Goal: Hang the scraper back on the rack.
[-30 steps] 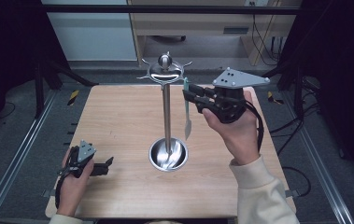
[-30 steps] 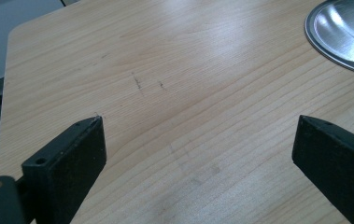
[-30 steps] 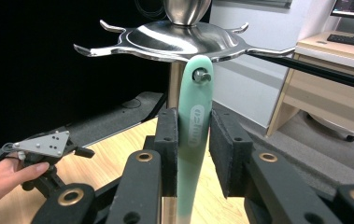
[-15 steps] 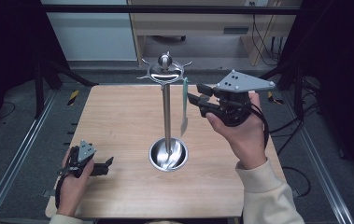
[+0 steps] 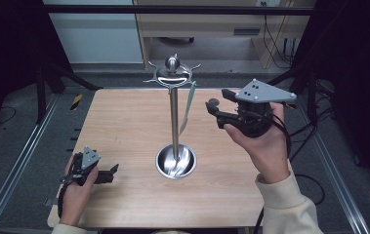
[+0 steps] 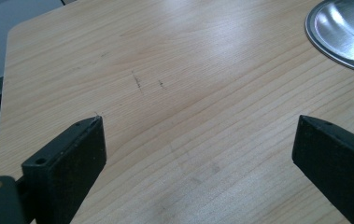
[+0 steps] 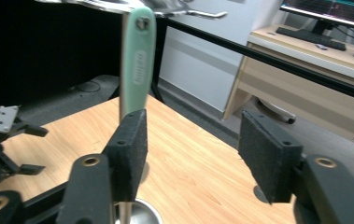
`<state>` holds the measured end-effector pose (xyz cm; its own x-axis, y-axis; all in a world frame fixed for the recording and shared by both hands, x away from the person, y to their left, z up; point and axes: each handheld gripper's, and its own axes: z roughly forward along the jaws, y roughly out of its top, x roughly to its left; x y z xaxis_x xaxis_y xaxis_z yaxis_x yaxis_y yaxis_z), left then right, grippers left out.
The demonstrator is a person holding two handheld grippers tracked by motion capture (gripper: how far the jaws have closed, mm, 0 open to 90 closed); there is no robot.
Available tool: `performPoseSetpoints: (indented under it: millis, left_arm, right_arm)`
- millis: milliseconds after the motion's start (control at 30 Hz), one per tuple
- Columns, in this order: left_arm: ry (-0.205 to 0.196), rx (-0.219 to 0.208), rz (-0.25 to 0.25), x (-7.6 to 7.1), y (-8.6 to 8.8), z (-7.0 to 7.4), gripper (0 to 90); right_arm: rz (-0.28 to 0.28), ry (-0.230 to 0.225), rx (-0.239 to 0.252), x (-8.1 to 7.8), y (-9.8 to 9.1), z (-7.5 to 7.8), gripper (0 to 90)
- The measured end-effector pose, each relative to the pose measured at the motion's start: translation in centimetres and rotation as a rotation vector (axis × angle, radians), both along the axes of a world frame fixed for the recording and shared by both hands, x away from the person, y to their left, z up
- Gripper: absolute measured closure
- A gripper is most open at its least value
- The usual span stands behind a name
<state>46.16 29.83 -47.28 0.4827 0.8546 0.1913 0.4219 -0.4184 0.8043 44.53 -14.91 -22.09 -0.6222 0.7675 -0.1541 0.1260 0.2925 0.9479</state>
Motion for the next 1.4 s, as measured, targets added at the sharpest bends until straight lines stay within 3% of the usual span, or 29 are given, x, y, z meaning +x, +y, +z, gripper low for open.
performPoseSetpoints:
  millis: [267, 633, 900, 1400]
  left_arm:
    - [0.005, -0.007, 0.006, -0.1, 0.2, -0.1, 2.7]
    - [0.008, 0.0, 0.019, 0.1, 0.2, -0.2, 2.6]
    - [-0.002, -0.003, 0.013, 0.0, 0.2, 0.0, 2.6]
    - [-0.008, -0.009, 0.017, -0.1, 0.3, 0.1, 2.6]
  right_arm:
    - [-0.066, 0.019, 0.014, 0.5, -0.9, -1.1, 26.6]
    - [-0.148, 0.004, 0.036, 1.2, -3.0, -3.3, 9.3]
    - [-0.192, 0.002, 0.057, 1.4, -4.6, -5.2, 8.2]
    - [-0.262, 0.062, 0.043, 2.4, -5.2, -9.7, 9.9]
